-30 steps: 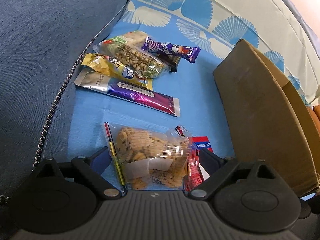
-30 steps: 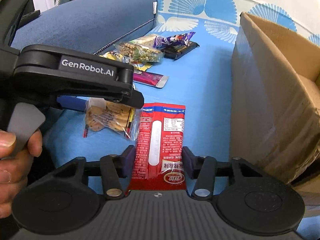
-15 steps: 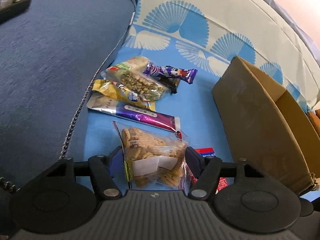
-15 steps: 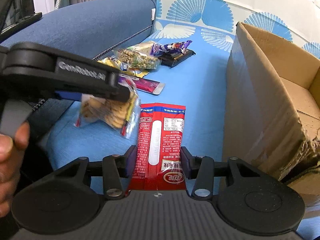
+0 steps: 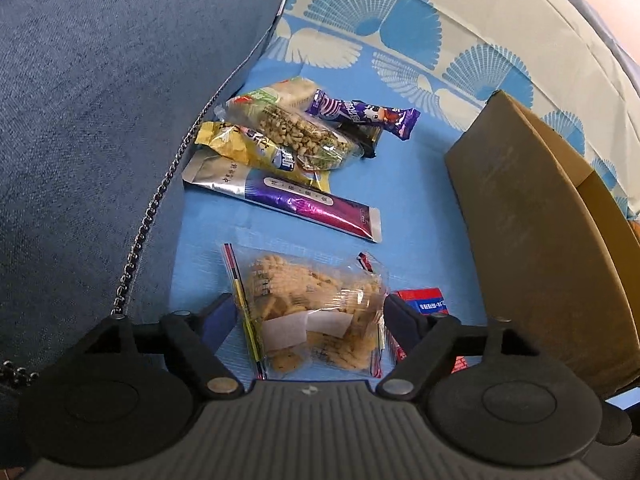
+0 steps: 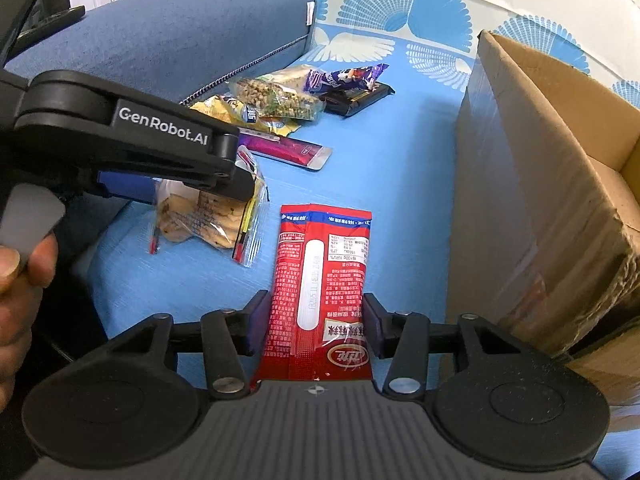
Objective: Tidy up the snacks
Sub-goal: 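Close left tool on the clear cookie bag while right tool holds the wafer packet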
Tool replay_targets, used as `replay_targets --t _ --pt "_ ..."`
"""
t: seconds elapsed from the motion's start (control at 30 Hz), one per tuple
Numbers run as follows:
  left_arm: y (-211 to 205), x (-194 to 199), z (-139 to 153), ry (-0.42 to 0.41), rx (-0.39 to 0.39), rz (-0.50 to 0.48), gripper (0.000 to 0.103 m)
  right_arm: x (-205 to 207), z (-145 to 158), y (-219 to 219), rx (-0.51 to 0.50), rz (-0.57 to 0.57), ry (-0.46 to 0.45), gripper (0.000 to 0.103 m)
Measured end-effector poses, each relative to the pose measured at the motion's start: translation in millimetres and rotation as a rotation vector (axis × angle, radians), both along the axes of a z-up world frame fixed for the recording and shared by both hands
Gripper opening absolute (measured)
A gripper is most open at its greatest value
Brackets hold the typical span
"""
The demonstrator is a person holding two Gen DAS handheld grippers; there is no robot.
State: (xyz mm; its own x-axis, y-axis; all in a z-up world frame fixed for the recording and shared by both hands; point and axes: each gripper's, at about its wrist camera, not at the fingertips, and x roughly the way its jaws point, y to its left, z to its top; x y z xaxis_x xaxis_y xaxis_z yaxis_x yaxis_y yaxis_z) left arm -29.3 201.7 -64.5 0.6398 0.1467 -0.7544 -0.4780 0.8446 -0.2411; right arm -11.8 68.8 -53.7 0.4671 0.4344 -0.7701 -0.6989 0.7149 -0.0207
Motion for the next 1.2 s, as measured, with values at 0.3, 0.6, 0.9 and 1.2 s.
replay_targets --t 0.3,0.6,0.9,1.2 --pt "0 2 -1 0.005 -0.009 -0.003 0.085 -1 -1 0 0.001 0.004 -0.005 0.051" --pt "0 6 -3 0.007 -0.009 -0.009 0.085 -6 0 -1 -0.004 0.012 -0.03 0.049" --pt "-3 10 -5 0.001 -0.009 -0.03 0.079 -12 0 -2 -0.02 0.027 -0.069 0.048" --pt "-4 1 4 -0.066 0.004 -0.054 0.063 -17 7 0 -0.026 0.014 -0.12 0.047"
